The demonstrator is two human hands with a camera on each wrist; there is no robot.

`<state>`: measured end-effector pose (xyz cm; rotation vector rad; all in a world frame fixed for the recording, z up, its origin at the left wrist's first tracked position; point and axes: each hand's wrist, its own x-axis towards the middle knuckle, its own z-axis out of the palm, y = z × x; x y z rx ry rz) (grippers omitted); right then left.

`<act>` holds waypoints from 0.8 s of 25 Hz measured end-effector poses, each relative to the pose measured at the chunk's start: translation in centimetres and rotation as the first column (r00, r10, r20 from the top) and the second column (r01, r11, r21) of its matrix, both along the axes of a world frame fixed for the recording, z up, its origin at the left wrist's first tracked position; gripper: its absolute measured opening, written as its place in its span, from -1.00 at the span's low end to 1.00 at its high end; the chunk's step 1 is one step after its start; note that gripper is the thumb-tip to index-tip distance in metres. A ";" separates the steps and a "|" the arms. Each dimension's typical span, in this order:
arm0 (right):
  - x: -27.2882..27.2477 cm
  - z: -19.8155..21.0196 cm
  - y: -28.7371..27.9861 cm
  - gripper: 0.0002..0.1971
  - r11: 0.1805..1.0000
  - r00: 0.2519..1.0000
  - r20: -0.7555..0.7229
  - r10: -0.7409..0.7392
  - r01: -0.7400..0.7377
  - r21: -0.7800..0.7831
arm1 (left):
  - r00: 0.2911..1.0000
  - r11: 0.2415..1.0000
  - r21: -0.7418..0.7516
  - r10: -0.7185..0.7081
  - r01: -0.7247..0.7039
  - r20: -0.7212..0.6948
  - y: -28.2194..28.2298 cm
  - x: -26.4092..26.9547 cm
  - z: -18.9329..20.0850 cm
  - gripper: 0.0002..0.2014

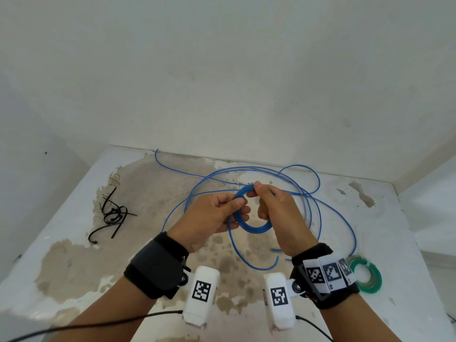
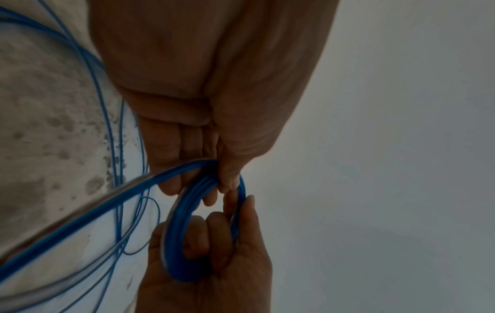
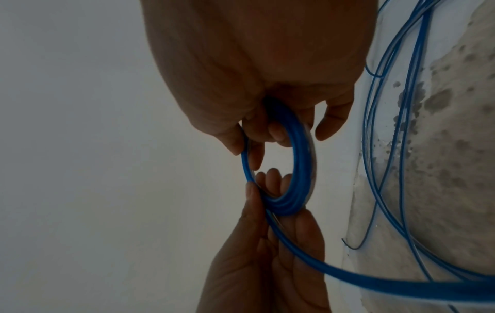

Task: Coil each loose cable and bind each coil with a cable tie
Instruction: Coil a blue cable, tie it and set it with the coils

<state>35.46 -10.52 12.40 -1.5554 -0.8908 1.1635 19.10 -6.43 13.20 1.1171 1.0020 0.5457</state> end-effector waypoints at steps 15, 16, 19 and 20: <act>-7.3 -0.9 -1.5 -0.38 0.961 0.969 0.183 0.165 -0.117 -0.249 | 0.865 0.917 -0.189 0.396 -0.352 0.309 3.9 -6.1 -0.8 -0.81; -8.2 -1.1 -1.5 -0.42 0.946 0.980 0.088 0.176 -0.144 -0.291 | 0.855 0.914 -0.207 0.400 -0.349 0.330 4.0 -6.5 -0.6 -0.81; -9.6 -1.3 -0.2 -0.64 0.979 0.922 -0.341 -0.182 0.139 -0.146 | 0.859 0.922 -0.217 0.380 -0.321 0.343 3.9 -7.6 -1.0 -0.80; -9.7 -1.1 0.4 -0.67 0.972 0.884 -0.405 -0.233 0.208 -0.106 | 0.867 0.925 -0.212 0.371 -0.315 0.333 3.7 -7.9 -1.4 -0.79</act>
